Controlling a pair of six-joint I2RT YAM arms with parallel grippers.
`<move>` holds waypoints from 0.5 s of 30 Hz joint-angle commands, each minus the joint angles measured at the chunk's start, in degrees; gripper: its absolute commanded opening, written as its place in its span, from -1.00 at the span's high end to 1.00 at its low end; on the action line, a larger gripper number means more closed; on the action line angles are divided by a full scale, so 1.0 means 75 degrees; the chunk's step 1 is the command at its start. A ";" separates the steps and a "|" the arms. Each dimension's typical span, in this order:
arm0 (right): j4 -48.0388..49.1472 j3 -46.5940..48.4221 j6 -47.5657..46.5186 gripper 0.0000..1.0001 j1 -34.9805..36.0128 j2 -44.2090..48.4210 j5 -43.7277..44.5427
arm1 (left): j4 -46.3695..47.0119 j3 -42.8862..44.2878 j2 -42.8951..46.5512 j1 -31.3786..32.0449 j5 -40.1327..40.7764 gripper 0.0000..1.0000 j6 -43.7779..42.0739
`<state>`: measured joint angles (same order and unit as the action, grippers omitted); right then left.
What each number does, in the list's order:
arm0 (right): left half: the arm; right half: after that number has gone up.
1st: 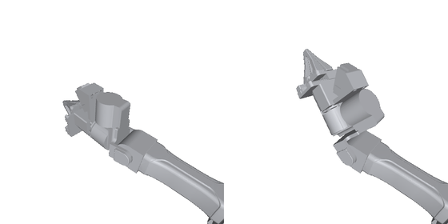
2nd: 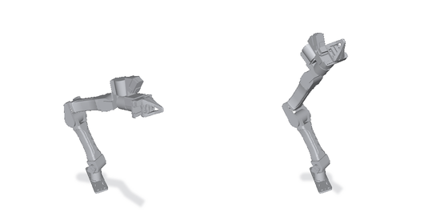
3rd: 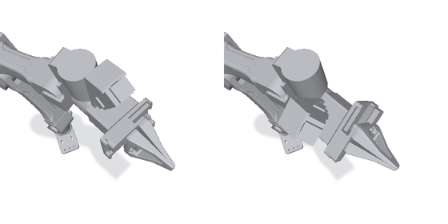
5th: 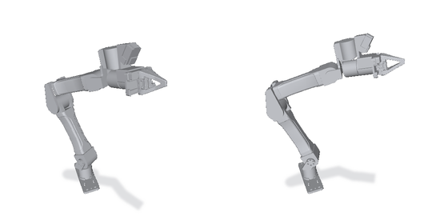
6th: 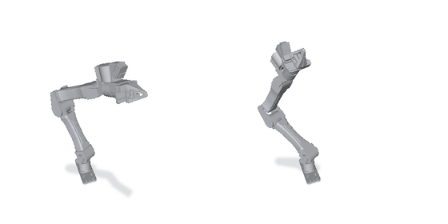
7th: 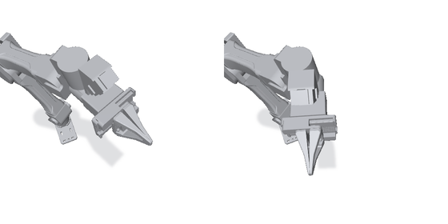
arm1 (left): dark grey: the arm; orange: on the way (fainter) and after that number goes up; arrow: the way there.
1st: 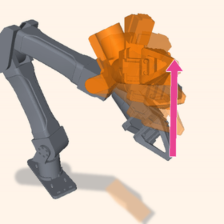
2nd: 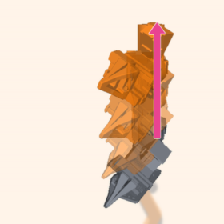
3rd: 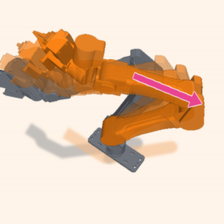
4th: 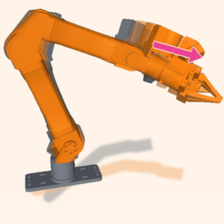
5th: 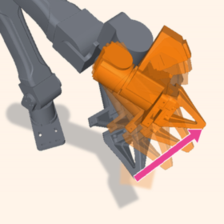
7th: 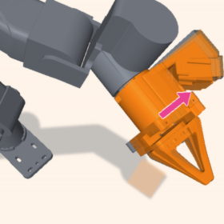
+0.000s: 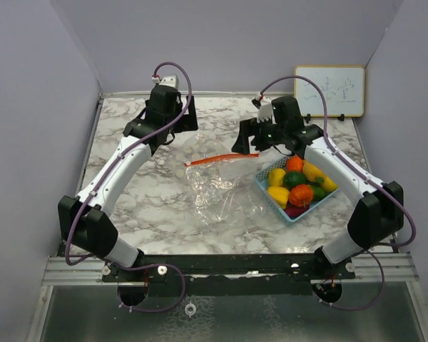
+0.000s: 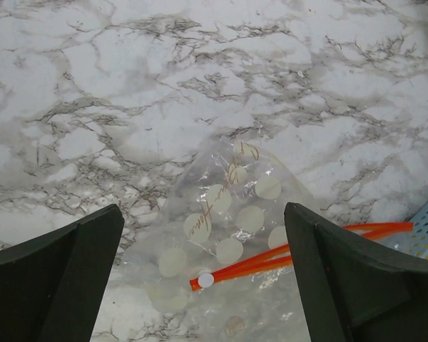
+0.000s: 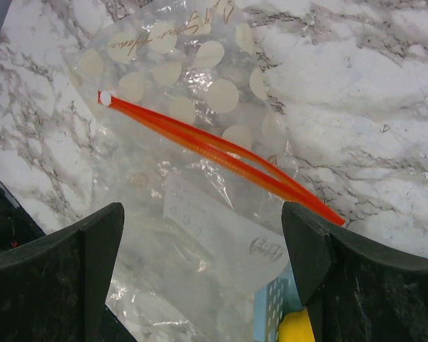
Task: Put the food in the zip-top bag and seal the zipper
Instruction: Pick up the zipper food storage bag at the center of the board.
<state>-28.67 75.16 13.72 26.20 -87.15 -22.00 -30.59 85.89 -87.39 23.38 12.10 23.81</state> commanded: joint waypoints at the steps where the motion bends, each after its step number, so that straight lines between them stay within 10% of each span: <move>1: 0.0143 0.0628 -0.0232 -0.85 0.0034 -0.0649 -0.0217 | 0.1159 -0.0914 0.0918 -0.0070 -0.1176 -0.98 -0.0846; 15: 0.0226 0.0831 -0.0568 -0.84 0.0007 -0.1743 -0.0623 | 0.1056 -0.1853 0.1933 -0.0235 -0.2482 -0.98 0.0103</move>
<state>-27.77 79.02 12.16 26.20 -96.90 -22.85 -21.54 72.69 -75.64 21.80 -2.35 19.99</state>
